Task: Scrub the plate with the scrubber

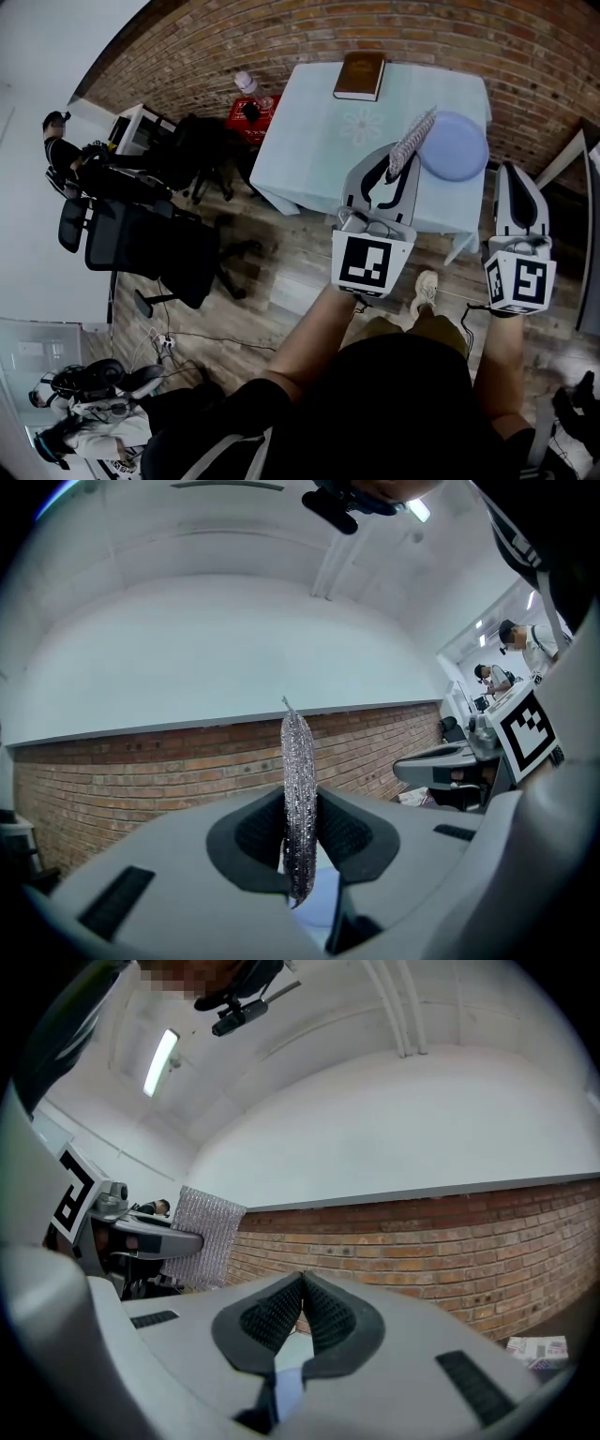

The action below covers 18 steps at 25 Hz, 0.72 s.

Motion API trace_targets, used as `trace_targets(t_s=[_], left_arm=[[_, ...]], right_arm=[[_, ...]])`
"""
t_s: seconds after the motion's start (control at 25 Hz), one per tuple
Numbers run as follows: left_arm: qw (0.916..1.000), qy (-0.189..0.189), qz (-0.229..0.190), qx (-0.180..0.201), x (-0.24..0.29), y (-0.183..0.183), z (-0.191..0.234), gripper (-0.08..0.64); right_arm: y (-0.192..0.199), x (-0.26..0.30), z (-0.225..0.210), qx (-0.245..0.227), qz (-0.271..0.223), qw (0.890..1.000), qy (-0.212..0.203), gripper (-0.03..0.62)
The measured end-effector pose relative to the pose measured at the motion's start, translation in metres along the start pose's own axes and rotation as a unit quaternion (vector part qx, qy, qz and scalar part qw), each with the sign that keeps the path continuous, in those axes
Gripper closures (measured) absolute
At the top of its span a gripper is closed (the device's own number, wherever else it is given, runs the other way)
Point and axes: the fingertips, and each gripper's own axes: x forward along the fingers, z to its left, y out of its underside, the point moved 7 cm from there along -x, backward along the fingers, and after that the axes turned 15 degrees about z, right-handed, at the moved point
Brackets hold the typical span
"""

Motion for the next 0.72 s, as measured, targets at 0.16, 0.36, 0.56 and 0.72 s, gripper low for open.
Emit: trace_targets(t_s=[0.16, 0.36, 0.56, 0.72], left_arm=[[1.0000, 0.005, -0.008, 0.000, 0.012, 0.001, -0.004, 0.480], [0.9999, 0.011, -0.005, -0.003, 0.041, -0.003, -0.010, 0.480], [0.9999, 0.010, 0.004, -0.003, 0.073, -0.009, -0.011, 0.480], [1.0000, 0.002, 0.004, -0.007, 0.101, -0.013, -0.008, 0.480]], right_arm=[[0.006, 0.002, -0.006, -0.001, 0.007, 1.000, 0.004, 0.557], [0.006, 0.019, -0.028, -0.001, 0.010, 1.000, 0.005, 0.557], [0.005, 0.044, -0.049, -0.006, 0.013, 1.000, -0.004, 0.557], [0.003, 0.070, -0.069, -0.017, 0.010, 1.000, -0.015, 0.557]])
